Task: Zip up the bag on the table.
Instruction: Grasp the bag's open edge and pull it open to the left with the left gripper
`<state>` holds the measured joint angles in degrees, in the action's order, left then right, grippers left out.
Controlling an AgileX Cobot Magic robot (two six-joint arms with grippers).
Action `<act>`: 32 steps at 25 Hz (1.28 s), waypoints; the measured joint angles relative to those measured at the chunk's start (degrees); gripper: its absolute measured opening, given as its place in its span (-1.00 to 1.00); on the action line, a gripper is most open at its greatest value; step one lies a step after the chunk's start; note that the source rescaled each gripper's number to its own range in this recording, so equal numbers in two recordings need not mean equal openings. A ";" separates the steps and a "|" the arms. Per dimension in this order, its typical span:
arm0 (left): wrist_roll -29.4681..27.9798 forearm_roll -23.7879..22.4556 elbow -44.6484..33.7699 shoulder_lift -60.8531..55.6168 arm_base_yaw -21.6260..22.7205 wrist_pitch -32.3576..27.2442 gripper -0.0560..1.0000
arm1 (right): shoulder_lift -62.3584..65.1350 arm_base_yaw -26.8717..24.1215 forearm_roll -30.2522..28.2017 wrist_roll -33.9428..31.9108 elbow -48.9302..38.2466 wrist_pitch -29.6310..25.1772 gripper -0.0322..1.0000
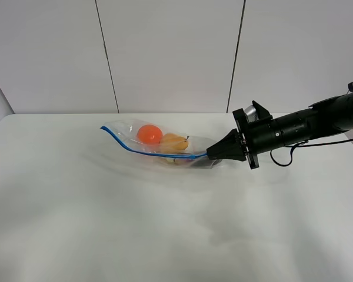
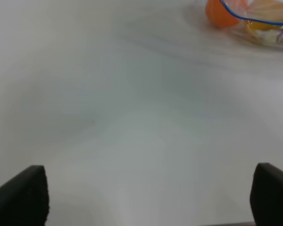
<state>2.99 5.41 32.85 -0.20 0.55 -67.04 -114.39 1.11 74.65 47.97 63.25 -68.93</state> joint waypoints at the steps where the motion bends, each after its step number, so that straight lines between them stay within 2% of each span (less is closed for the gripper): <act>1: 0.00 0.00 0.00 0.00 0.00 0.00 1.00 | 0.00 0.00 0.00 0.00 0.00 0.00 -0.94; 7: -0.29 0.07 2.87 2.41 0.00 1.71 1.00 | 0.00 0.00 0.07 0.00 0.00 0.00 -0.94; 14: -0.07 1.77 15.15 23.79 0.00 7.88 1.00 | 0.00 0.00 0.12 0.00 0.00 0.00 -0.94; 17: 2.56 5.51 18.71 34.28 0.00 11.92 1.00 | 0.00 0.00 0.12 0.00 0.00 0.00 -0.94; 19: 6.50 9.35 20.56 41.59 0.00 15.12 1.00 | 0.00 0.00 0.12 0.00 0.00 0.00 -0.94; 22: 13.57 16.20 22.74 51.30 0.00 19.14 1.00 | 0.00 0.00 0.12 0.00 0.00 0.00 -0.94; 25: 20.43 24.28 24.58 60.07 -0.35 20.38 1.00 | 0.00 0.00 0.12 0.00 0.00 0.00 -0.94; 28: 27.42 30.35 25.08 66.51 -3.90 23.22 1.00 | 0.00 0.00 0.12 0.00 0.00 0.00 -0.94; 32: 30.05 32.33 25.08 72.39 -12.60 27.87 1.00 | 0.00 0.00 0.12 0.00 0.00 0.00 -0.94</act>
<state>33.04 37.74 57.93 72.20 -12.05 -39.17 -114.39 1.11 74.78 47.97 63.25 -68.93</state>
